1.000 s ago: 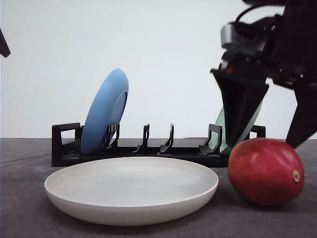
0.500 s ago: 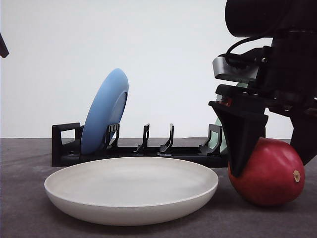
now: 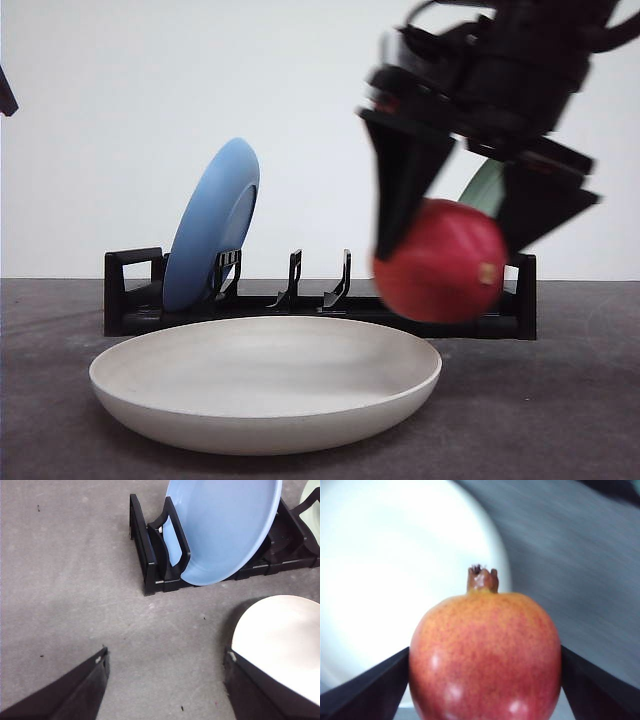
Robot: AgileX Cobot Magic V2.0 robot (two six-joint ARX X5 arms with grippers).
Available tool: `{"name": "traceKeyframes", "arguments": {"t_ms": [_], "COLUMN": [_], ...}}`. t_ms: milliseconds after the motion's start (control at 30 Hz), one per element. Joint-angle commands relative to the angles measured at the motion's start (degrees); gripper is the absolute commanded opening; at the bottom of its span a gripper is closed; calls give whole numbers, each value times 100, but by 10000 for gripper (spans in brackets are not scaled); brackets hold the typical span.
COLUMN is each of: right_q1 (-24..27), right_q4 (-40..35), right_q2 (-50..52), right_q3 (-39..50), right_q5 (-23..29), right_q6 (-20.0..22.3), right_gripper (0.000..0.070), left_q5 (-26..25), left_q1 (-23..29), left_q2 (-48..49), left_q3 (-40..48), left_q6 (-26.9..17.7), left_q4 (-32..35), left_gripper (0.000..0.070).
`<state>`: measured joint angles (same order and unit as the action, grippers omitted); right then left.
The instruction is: Place pomegranate in white plate
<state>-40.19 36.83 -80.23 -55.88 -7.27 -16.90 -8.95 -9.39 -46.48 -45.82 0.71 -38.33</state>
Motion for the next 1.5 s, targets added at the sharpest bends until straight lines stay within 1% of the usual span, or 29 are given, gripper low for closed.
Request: {"name": "traceKeyframes", "arguments": {"t_ms": [0,267,500,667,833,1300,1367,1467], "right_q1": [-160,-770,-1007,-1068,-1071,-1075,-1085,-1090], "right_q4": [-265,-1289,-1848,-1926,-1994,-2024,-2031,-2064], "right_q2": [-75,-326,-738,-1013,-1155,-1418,-1418,-1403], "right_q3": [-81,-81,-81,-81,-81,-81,-81,-83], "right_q5": [-24,-15,20,146,144,135,133,131], "right_q6": [103,150,151,155,232,232,232,229], "right_gripper": [546,546,546,546,547,549,568,665], "left_q5": [-13,-12,-12,-11,-11,-11,-11,-11], "left_q1": [-7,-7,-5,-7,-5,-5,-4,-4], "left_q2": [-35,-37,-37,-37,-37,-37,-37,-37], "left_q3": [-59,-59,-59,-59,-59,-59,-59,-59], "left_q6": [20,20,20,20,20,20,20,20], "left_q4": [57,57,56,57,55,55,57,50], "left_gripper": [418,418,418,418,418,418,418,418]}}
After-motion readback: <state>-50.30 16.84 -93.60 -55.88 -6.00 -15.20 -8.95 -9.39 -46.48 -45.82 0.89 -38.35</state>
